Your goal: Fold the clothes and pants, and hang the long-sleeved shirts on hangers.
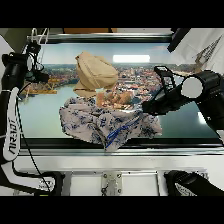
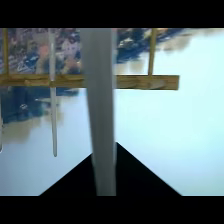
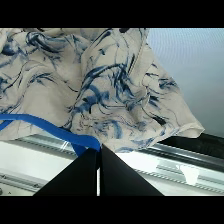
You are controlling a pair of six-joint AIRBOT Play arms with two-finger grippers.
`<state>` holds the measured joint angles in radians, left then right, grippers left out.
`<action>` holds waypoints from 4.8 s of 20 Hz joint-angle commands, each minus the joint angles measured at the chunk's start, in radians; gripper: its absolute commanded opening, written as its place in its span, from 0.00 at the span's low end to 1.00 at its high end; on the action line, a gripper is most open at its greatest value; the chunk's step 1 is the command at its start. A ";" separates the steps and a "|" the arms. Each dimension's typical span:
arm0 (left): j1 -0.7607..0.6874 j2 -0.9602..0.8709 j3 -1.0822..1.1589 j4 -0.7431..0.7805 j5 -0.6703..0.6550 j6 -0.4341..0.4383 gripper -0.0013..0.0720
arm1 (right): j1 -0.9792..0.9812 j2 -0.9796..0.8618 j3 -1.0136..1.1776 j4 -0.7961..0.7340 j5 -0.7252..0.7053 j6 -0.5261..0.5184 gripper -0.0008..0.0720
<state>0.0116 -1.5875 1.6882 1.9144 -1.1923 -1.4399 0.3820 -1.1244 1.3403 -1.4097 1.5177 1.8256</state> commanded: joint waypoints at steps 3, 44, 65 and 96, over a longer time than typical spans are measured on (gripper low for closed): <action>-0.087 0.220 -0.001 -0.452 -0.270 0.497 0.04 | 0.001 0.000 0.000 0.000 0.000 0.000 0.04; -0.230 0.636 -0.779 -0.749 -0.427 0.934 0.03 | 0.001 0.000 0.000 0.000 0.000 0.000 0.04; -0.244 0.647 -0.849 -0.688 -0.294 0.995 0.04 | 0.000 0.000 0.000 0.000 0.000 0.000 0.04; -0.401 0.468 -0.849 -0.869 -0.091 1.024 0.04 | 0.155 -0.003 0.110 0.045 -0.104 -0.163 0.03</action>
<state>-0.3882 -1.1191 0.8398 1.0454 -1.2793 -0.4168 0.4923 -1.1255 1.4494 -1.3682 1.4654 1.6711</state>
